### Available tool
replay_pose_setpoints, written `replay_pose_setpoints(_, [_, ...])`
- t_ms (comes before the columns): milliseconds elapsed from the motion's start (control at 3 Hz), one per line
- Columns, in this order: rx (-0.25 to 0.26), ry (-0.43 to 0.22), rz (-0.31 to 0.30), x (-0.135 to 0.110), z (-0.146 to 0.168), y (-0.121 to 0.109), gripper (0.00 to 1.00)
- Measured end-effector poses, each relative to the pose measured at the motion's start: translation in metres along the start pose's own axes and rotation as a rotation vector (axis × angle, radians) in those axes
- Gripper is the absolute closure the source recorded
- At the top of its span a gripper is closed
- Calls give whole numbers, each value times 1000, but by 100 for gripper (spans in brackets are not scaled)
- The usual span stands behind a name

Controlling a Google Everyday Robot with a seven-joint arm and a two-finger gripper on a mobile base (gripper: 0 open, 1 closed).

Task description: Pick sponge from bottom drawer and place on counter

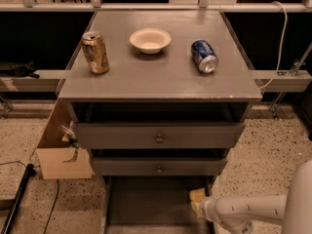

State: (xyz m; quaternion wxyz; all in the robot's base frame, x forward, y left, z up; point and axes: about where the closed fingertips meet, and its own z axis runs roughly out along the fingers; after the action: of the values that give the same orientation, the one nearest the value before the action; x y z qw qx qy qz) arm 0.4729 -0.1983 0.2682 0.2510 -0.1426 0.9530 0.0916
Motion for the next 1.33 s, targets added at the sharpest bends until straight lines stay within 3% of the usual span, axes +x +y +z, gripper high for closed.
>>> replay_pose_setpoints(333, [-10,-18,5,-1,-8,1,100])
replay_pose_setpoints(667, [44,-183,-131,-33,-80,10,100])
replay_pose_setpoints(1000, [70,-352,-255,-49,-163,49,100])
replay_pose_setpoints(1333, [71,-560,-309,-50,-257,111,100])
